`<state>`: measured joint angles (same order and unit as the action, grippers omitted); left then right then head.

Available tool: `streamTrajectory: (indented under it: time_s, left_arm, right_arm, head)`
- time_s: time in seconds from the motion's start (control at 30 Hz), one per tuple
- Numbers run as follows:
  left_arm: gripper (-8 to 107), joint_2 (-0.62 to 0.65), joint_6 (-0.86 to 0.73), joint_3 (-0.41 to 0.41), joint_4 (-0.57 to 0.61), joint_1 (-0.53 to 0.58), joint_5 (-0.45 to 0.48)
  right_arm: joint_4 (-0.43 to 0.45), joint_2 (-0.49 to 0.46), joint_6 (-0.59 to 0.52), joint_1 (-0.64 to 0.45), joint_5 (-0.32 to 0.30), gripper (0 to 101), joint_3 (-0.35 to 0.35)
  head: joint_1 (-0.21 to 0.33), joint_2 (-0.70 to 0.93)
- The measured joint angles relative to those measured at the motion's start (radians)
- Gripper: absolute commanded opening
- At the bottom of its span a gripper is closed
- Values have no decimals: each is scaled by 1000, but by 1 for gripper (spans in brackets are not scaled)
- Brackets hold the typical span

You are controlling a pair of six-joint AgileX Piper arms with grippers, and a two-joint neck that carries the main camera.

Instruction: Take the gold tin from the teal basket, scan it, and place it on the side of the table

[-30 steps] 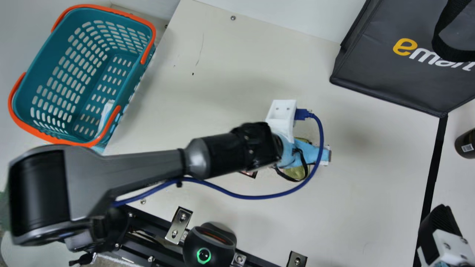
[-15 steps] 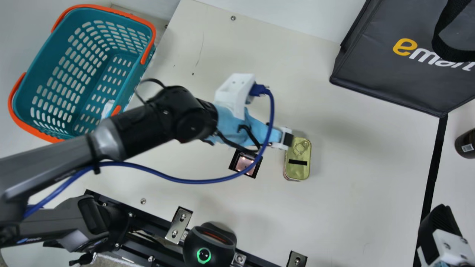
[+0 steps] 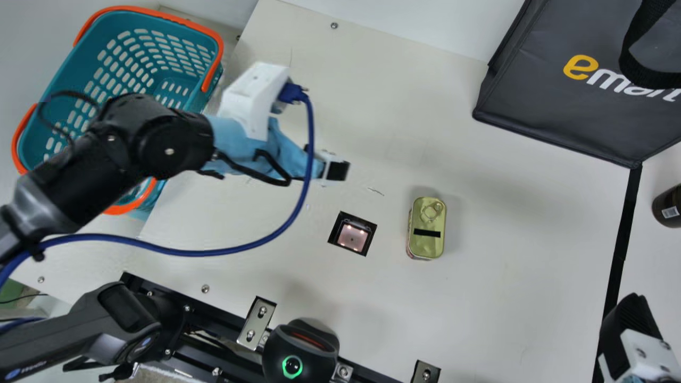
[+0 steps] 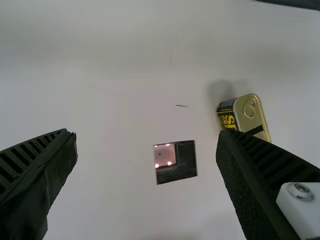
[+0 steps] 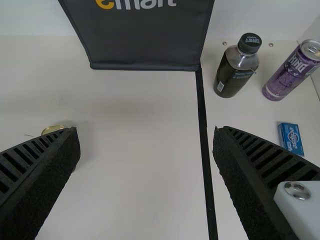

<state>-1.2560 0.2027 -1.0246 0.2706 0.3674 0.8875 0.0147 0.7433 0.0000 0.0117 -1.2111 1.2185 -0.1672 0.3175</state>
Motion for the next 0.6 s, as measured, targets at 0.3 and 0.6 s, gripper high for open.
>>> streamTrajectory:
  time_s: [0.3,0.6]
  left_arm:
    - [90,127,-34,34,-101,-108,43]
    - [90,236,-23,46,-215,-155,83]
  right_arm:
    - [0,0,0,0,0,95,0]
    - [0,0,0,0,0,95,0]
  head:
    - [0,2]
    - [0,2]
